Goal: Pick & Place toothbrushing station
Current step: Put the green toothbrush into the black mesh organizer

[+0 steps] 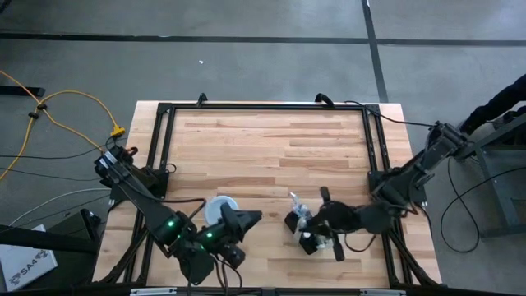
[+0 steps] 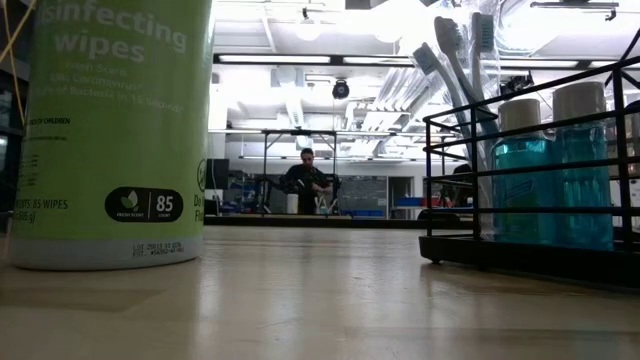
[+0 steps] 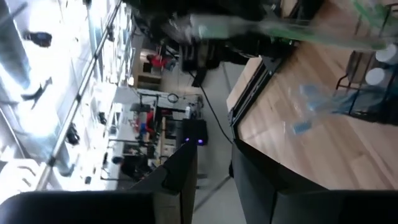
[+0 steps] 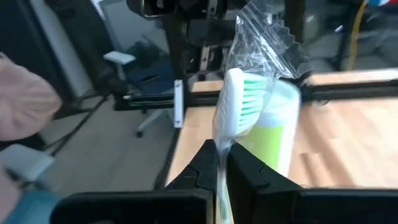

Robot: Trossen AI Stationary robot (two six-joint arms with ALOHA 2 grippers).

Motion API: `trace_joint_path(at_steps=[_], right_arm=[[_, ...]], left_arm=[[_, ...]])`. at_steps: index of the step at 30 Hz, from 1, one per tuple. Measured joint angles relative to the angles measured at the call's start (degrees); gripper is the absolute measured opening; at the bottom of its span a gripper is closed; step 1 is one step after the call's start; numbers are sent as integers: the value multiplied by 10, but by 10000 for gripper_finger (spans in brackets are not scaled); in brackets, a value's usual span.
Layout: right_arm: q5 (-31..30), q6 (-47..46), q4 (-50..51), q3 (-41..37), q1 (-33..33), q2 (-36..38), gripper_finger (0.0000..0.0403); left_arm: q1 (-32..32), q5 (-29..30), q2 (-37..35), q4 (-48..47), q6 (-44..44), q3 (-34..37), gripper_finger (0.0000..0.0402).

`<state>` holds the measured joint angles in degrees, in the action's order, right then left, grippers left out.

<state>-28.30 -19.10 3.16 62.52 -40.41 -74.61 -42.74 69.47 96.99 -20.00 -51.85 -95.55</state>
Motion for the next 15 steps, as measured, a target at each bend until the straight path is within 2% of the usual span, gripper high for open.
trace_joint_path(at_steps=[6, 12, 15], right_arm=[[-139, 10, 42, 0, -51, 5, 6], [-307, -43, 106, 0, -100, 3, 6], [-344, -83, 136, 0, -117, 3, 6]], left_arm=[[0, 32, -1, -80, 100, 0, 94], [1, 32, -1, -195, 246, 0, 94], [-2, 26, -1, -236, 303, 0, 94]])
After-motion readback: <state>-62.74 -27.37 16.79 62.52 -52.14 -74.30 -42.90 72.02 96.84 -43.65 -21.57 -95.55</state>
